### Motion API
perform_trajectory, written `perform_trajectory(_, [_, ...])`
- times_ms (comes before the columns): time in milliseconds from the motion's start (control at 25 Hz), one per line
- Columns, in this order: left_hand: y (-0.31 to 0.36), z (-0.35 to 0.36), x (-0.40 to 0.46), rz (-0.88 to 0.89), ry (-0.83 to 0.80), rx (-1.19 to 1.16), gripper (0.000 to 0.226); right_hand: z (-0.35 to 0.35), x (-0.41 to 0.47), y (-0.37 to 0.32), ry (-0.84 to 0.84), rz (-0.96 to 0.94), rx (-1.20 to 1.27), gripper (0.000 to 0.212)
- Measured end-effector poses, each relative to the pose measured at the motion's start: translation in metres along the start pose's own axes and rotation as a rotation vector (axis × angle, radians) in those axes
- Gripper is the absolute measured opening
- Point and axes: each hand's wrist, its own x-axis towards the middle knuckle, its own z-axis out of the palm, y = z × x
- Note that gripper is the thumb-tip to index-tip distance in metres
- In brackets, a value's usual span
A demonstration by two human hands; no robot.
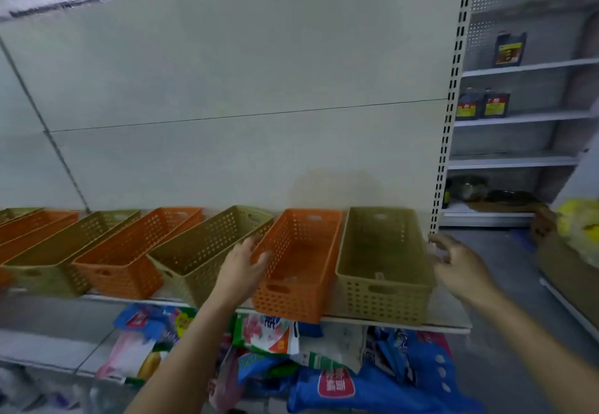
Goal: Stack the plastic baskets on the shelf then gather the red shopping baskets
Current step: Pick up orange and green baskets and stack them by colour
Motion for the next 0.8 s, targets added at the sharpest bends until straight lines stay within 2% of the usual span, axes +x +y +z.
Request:
perform_trajectory(80, [-0.008, 0.003, 0.03, -0.104, -0.035, -0.013, 0.048, 0.009, 0.02, 0.001, -0.047, 0.128, 0.011, 0.053])
perform_trajectory(200, [-0.02, 0.011, 0.069, -0.205, -0.147, 0.1, 0.038, 0.021, 0.044, 0.005, -0.122, 0.269, 0.025, 0.053])
perform_trajectory(360, [-0.037, 0.016, 0.09, -0.208, -0.215, 0.13, 0.015, 0.031, 0.051, 0.006, -0.129, 0.237, 0.076, 0.025])
perform_trajectory(440, [-0.041, 0.018, 0.09, -0.178, -0.189, 0.121, 0.016, 0.035, 0.049, 0.008, -0.099, 0.22, 0.042, 0.016])
perform_trajectory(600, [-0.04, 0.021, 0.072, -0.173, -0.115, 0.082, 0.017, 0.038, 0.04, 0.011, -0.007, 0.22, -0.033, 0.02])
perform_trajectory(800, [-0.024, 0.016, 0.009, -0.224, 0.004, -0.051, 0.024, 0.016, -0.004, 0.011, 0.065, 0.194, -0.083, 0.027])
